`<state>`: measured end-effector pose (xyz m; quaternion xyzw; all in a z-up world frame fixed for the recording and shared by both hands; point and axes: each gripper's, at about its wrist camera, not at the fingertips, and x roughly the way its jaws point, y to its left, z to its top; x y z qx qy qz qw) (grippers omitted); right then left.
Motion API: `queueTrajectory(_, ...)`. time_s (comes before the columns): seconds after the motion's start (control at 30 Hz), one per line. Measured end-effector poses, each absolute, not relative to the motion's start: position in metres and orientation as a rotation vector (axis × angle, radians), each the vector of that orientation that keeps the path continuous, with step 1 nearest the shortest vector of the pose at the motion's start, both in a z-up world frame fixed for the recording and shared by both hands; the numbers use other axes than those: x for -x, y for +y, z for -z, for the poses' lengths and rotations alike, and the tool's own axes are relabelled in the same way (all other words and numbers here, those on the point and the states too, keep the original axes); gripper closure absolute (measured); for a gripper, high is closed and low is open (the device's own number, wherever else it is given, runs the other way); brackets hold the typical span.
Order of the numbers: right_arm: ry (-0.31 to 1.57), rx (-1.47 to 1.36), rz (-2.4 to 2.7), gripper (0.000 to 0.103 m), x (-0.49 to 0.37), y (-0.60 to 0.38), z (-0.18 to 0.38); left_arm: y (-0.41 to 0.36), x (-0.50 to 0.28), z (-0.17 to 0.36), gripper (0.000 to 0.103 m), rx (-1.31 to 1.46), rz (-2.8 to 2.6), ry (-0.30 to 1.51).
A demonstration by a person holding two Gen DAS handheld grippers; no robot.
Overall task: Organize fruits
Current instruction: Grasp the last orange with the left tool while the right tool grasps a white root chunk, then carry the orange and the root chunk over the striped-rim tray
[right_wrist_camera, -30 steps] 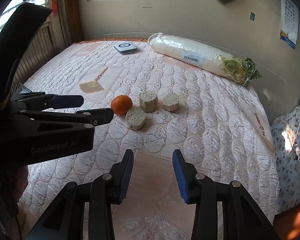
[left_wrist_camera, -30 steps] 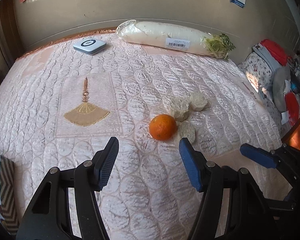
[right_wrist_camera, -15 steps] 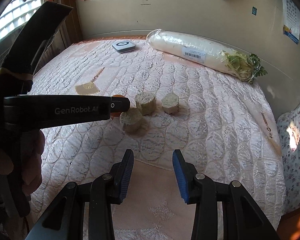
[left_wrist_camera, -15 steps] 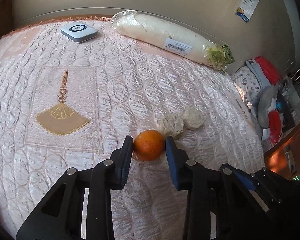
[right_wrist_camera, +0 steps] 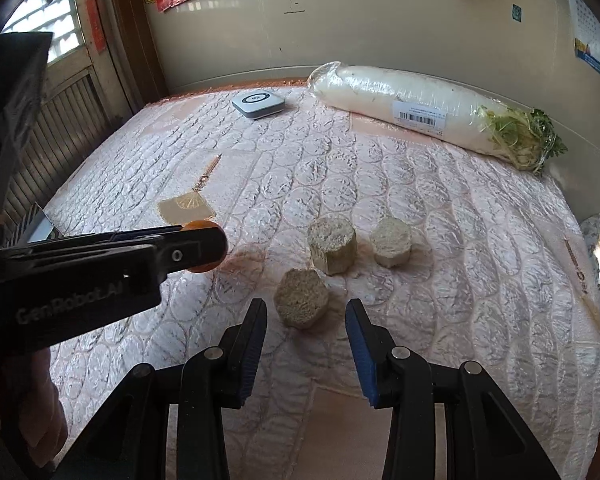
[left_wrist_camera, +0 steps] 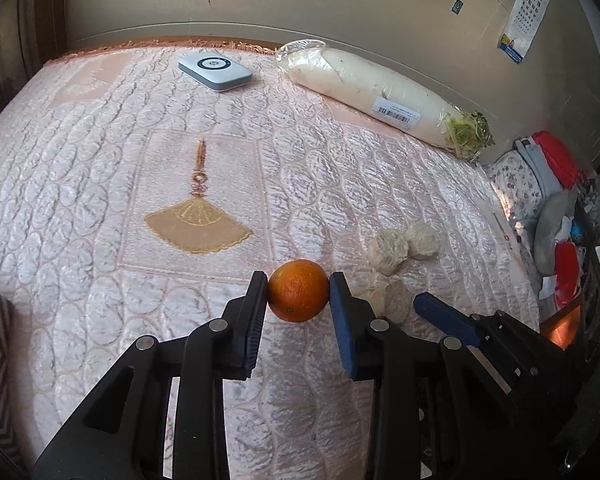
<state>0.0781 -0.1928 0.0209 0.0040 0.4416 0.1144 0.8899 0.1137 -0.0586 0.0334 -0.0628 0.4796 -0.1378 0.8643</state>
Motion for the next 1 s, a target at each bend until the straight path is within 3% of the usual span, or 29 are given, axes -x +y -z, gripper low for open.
queueTrajectory(0.17,0.895,-0.014,-0.2,0.064,-0.087,-0.187,-0.012,-0.048,-0.099,-0.037,0.072,0.086,0.233,0.977)
queueTrajectory(0.23,0.889,-0.007,-0.18,0.074,-0.089,-0.184,-0.012,-0.043,-0.093,-0.038,0.072,0.082,0.223,0.973)
queueTrajectory(1.0,0.759,0.051,-0.304,0.074,0.009,-0.087,-0.065,0.064,0.006,-0.058,0.072,0.011,-0.002,0.838)
